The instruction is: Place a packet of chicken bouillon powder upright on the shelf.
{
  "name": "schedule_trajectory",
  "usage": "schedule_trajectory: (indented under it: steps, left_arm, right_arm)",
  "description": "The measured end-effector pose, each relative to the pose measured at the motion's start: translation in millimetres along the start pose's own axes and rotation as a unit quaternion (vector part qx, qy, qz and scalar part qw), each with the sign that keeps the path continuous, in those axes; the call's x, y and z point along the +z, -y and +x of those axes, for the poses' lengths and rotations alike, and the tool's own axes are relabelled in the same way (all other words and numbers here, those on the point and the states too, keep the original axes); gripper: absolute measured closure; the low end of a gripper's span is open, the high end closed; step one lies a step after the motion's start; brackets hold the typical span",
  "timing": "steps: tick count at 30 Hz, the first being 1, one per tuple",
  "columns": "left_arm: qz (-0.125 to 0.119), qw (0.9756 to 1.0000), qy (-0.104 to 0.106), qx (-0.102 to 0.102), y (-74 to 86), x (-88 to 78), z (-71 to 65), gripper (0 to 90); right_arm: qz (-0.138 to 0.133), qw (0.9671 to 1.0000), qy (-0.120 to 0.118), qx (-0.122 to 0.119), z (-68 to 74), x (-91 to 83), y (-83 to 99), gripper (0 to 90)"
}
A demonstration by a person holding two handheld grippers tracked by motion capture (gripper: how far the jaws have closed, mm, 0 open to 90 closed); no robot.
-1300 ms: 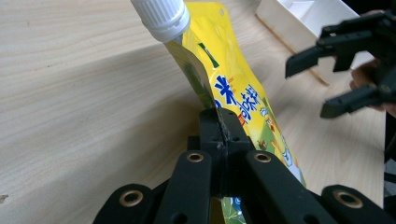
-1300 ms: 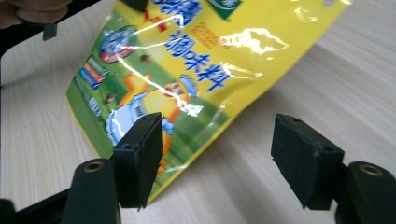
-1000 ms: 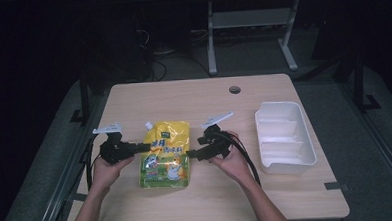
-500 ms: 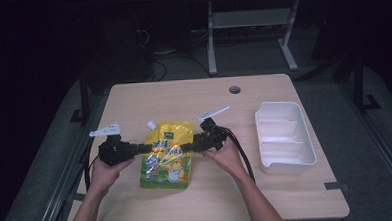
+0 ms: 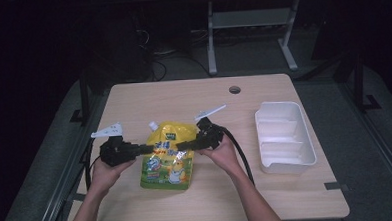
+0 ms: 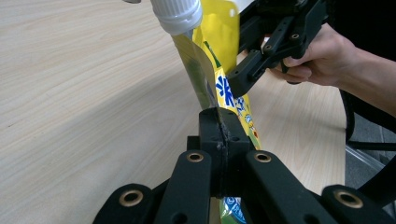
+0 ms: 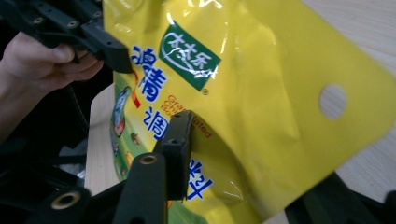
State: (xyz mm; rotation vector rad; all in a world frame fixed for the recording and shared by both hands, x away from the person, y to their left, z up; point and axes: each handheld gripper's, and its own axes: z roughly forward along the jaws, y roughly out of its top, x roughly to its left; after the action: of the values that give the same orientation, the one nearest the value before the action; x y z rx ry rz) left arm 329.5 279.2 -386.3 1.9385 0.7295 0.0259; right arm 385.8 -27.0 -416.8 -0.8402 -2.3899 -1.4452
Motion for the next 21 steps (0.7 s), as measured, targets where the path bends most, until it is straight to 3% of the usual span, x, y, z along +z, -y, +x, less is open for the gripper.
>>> schedule_trajectory:
  steps: [5, 9, 18, 21]
  left_arm:
    - [0.002, 1.0, -0.007, 0.002, 0.2, -0.1, -0.7, 90.0]
    - [0.006, 0.9999, -0.012, 0.004, 0.6, -1.3, -0.6, 89.7]
    - [0.014, 0.9995, -0.026, 0.009, 2.6, -6.4, -0.8, 83.9]
    - [0.014, 0.9994, -0.029, 0.016, 2.7, -8.1, -2.0, 81.2]
  right_arm:
    - [0.01, 0.9993, 0.015, -0.033, 10.6, -5.3, -4.2, 79.3]
    - [0.011, 0.9989, 0.016, -0.044, 15.5, -7.5, -5.8, 86.8]
    - [0.005, 0.9985, -0.011, -0.054, 27.7, -17.9, -10.9, 89.5]
    - [0.011, 0.9976, -0.009, -0.067, 34.5, -19.9, -14.6, 89.6]
